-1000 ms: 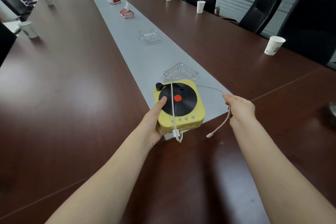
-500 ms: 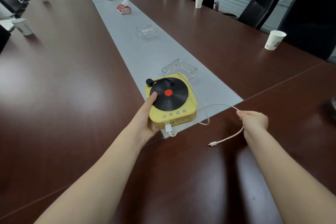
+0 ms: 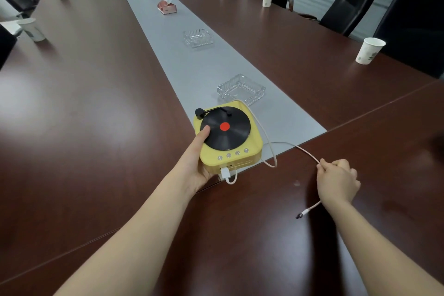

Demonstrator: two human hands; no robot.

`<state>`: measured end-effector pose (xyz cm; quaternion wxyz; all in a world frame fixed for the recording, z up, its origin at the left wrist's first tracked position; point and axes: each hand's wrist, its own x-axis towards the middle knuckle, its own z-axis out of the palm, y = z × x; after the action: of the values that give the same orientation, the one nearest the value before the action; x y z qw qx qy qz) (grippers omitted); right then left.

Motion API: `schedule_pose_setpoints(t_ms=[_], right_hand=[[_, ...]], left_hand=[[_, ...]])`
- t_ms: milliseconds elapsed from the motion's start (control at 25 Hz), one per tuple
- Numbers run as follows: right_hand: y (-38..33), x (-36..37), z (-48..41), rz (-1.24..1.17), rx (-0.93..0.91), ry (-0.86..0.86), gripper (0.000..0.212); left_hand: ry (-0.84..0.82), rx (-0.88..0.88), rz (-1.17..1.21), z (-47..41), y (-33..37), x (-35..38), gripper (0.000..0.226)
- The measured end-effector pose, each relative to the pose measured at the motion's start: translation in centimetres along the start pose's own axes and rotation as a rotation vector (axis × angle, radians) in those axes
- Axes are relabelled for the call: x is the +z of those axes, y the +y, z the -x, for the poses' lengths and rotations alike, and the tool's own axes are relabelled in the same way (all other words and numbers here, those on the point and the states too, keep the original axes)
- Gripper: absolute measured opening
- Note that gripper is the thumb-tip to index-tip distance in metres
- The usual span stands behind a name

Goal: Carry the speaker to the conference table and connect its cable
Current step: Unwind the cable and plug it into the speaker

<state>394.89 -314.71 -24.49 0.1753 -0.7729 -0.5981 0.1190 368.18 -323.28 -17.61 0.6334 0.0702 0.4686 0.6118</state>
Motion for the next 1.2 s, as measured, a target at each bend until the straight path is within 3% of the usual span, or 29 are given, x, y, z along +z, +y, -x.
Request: schedule_pose_setpoints(t_ms=[200,520,560,720,1000,1200], right_hand=[[-1.0,-1.6,-0.8,0.008,0.065,-0.085,0.038],[-3.2,-3.5,-0.8,0.235,0.000,-0.202,0.055],[-4.1,-3.8,-0.9,0.131,-0.033,-0.212,0.058],[-8.8,-5.9,1.2,-0.801,-0.015,-0.460,0.060],[-13.2,-7.5,5.2,-0.917,-0.194,-0.473,0.025],[-13.0,-6.6,5.4,-0.894,-0.162,-0.404,0.021]], left_hand=[[0.004,-0.010,0.000,0.2,-0.1,-0.1,0.029],[-0.004,-0.018,-0.014,0.7,-0.1,-0.2,0.028],[-0.004,-0.016,-0.018,0.7,-0.1,-0.2,0.028],[-0.013,-0.013,-0.041,0.6,-0.1,-0.2,0.027],[-0.026,-0.020,-0.049,0.6,-0.6,-0.1,0.030],[-0.025,-0.031,-0.062,0.5,-0.8,-0.3,0.031]])
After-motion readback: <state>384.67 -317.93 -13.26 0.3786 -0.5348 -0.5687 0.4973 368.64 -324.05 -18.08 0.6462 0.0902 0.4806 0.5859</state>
